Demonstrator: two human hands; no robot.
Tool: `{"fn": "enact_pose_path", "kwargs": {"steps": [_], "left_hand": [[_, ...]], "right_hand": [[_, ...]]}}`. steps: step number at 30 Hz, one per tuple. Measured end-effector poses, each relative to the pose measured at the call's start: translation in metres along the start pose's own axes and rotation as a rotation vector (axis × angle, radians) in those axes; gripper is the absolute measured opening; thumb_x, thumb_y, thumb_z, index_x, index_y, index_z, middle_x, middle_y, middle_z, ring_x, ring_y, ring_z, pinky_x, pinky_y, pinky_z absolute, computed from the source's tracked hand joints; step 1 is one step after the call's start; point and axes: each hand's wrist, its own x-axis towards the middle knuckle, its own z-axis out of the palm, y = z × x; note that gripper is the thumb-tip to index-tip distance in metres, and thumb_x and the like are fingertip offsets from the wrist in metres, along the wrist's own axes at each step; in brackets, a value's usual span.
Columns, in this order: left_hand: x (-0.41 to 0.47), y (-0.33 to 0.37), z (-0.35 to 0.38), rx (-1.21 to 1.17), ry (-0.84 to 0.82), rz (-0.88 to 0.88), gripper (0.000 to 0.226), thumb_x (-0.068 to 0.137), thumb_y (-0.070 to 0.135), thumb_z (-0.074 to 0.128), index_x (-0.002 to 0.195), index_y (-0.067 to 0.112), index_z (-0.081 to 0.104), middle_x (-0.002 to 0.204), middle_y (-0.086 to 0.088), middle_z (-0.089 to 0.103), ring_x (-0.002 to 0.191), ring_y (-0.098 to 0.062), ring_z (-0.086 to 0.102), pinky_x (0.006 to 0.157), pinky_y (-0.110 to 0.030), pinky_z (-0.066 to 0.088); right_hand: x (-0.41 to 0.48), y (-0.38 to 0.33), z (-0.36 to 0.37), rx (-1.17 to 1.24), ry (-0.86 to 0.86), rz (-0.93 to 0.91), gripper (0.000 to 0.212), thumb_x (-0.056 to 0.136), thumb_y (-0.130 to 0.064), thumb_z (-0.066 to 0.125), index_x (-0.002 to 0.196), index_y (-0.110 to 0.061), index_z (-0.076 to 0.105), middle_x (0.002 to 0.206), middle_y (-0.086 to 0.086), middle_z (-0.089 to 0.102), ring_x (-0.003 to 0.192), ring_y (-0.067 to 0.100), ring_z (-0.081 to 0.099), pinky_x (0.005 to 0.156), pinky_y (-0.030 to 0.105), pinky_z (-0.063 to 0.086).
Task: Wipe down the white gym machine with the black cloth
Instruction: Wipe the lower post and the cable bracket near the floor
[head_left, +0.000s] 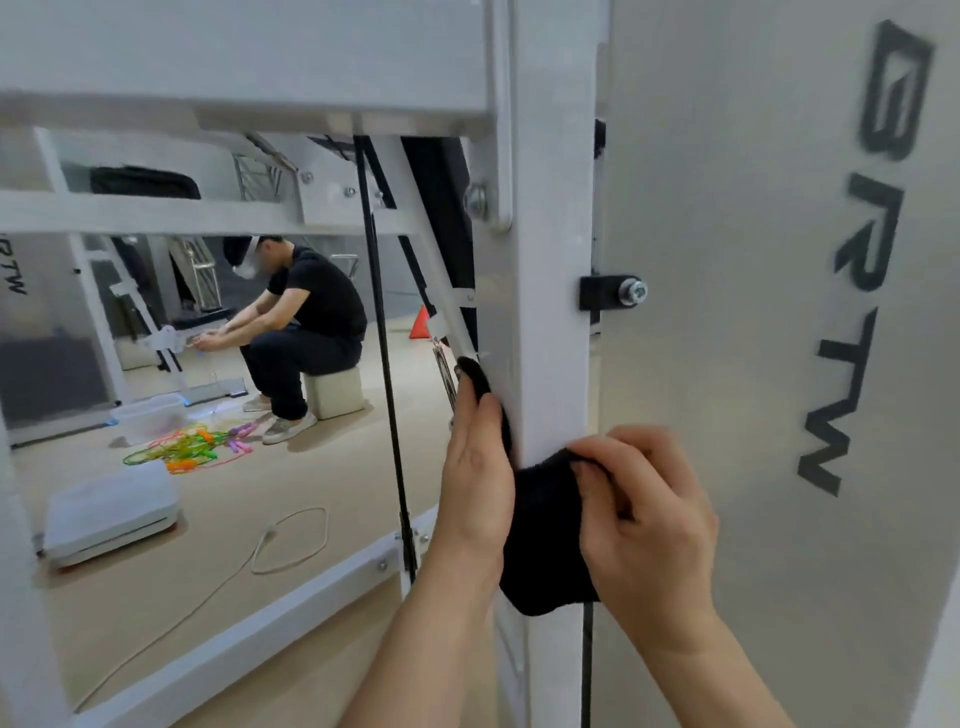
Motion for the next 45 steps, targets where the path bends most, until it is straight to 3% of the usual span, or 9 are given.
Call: {"fn": "enact_pose_path", "kwargs": {"steps": [4, 11, 15, 22, 26, 31, 34, 38, 45], "left_hand": [[0.029, 0.040, 0.009, 0.071, 0.016, 0.154, 0.039, 0.102, 0.043, 0.035, 0.140, 0.037, 0.042, 0.125, 0.015, 0.060, 0.112, 0.006, 0.055, 0.095, -0.017, 0.046], [0.023, 0.045, 0.021, 0.071, 0.070, 0.219, 0.061, 0.087, 0.068, 0.038, 0.139, 0.039, 0.050, 0.141, 0.009, 0.055, 0.136, -0.014, 0.046, 0.115, -0.049, 0.033], [-0.001, 0.041, 0.024, 0.132, 0.089, 0.349, 0.052, 0.098, 0.055, 0.039, 0.145, 0.035, 0.041, 0.144, 0.024, 0.048, 0.133, 0.007, 0.040, 0.117, -0.032, 0.031], [-0.026, 0.053, 0.018, 0.085, 0.029, 0.494, 0.048, 0.089, 0.030, 0.060, 0.136, 0.028, 0.054, 0.135, 0.009, 0.061, 0.126, -0.006, 0.055, 0.099, -0.016, 0.045], [-0.027, 0.065, 0.041, -0.212, -0.044, 0.485, 0.063, 0.079, 0.020, 0.079, 0.137, 0.028, 0.056, 0.151, -0.009, 0.044, 0.133, -0.021, 0.050, 0.099, -0.025, 0.046], [-0.001, 0.095, 0.050, -0.139, 0.182, 0.477, 0.048, 0.094, 0.011, 0.059, 0.135, 0.035, 0.051, 0.111, 0.016, 0.072, 0.111, 0.001, 0.063, 0.087, -0.008, 0.047], [0.023, 0.120, 0.039, -0.056, 0.350, 0.360, 0.024, 0.096, 0.022, 0.054, 0.112, 0.035, 0.066, 0.085, 0.028, 0.072, 0.088, 0.018, 0.062, 0.075, -0.001, 0.046], [0.042, 0.144, 0.024, -0.159, 0.306, 0.279, 0.028, 0.096, 0.034, 0.054, 0.107, 0.020, 0.076, 0.105, 0.003, 0.075, 0.105, -0.013, 0.068, 0.104, -0.037, 0.045], [0.006, 0.096, 0.023, 0.406, 0.396, 0.656, 0.062, 0.071, 0.082, 0.055, 0.122, 0.046, 0.058, 0.123, 0.017, 0.066, 0.112, 0.000, 0.060, 0.086, -0.012, 0.047]], "right_hand": [[0.047, -0.008, 0.012, 0.021, 0.158, -0.108, 0.021, 0.087, -0.004, 0.054, 0.084, -0.003, 0.074, 0.090, 0.000, 0.057, 0.075, 0.008, 0.053, 0.067, 0.011, 0.043], [0.045, -0.009, 0.016, 0.125, 0.051, -0.083, 0.022, 0.089, -0.006, 0.061, 0.092, -0.023, 0.075, 0.097, -0.029, 0.065, 0.080, -0.008, 0.061, 0.066, 0.007, 0.047], [-0.001, -0.008, 0.033, -0.121, 0.070, -0.287, 0.043, 0.083, -0.010, 0.061, 0.124, 0.003, 0.063, 0.135, 0.018, 0.059, 0.121, 0.028, 0.060, 0.102, 0.034, 0.048], [0.029, -0.020, 0.047, -0.180, 0.031, -0.301, 0.049, 0.102, -0.017, 0.040, 0.147, 0.001, 0.034, 0.152, 0.022, 0.035, 0.142, 0.030, 0.037, 0.119, 0.036, 0.029], [0.047, -0.031, 0.043, -0.246, 0.143, -0.300, 0.042, 0.100, -0.015, 0.038, 0.135, 0.000, 0.057, 0.144, 0.020, 0.050, 0.131, 0.026, 0.052, 0.107, 0.033, 0.041], [0.098, -0.030, 0.047, -0.342, 0.191, -0.417, 0.044, 0.095, -0.021, 0.046, 0.134, -0.004, 0.059, 0.146, 0.012, 0.048, 0.130, 0.023, 0.050, 0.101, 0.035, 0.041], [0.129, -0.041, 0.051, -0.323, 0.123, -0.427, 0.054, 0.092, -0.021, 0.040, 0.141, 0.000, 0.049, 0.152, 0.014, 0.040, 0.140, 0.026, 0.039, 0.110, 0.041, 0.034], [0.161, -0.062, 0.053, -0.278, 0.053, -0.440, 0.060, 0.088, -0.020, 0.035, 0.143, 0.002, 0.043, 0.155, 0.019, 0.034, 0.144, 0.033, 0.033, 0.113, 0.044, 0.026], [0.136, -0.043, 0.046, -0.353, 0.041, -0.471, 0.051, 0.101, -0.017, 0.020, 0.141, 0.002, 0.046, 0.150, 0.019, 0.041, 0.138, 0.034, 0.042, 0.108, 0.043, 0.035]]}}
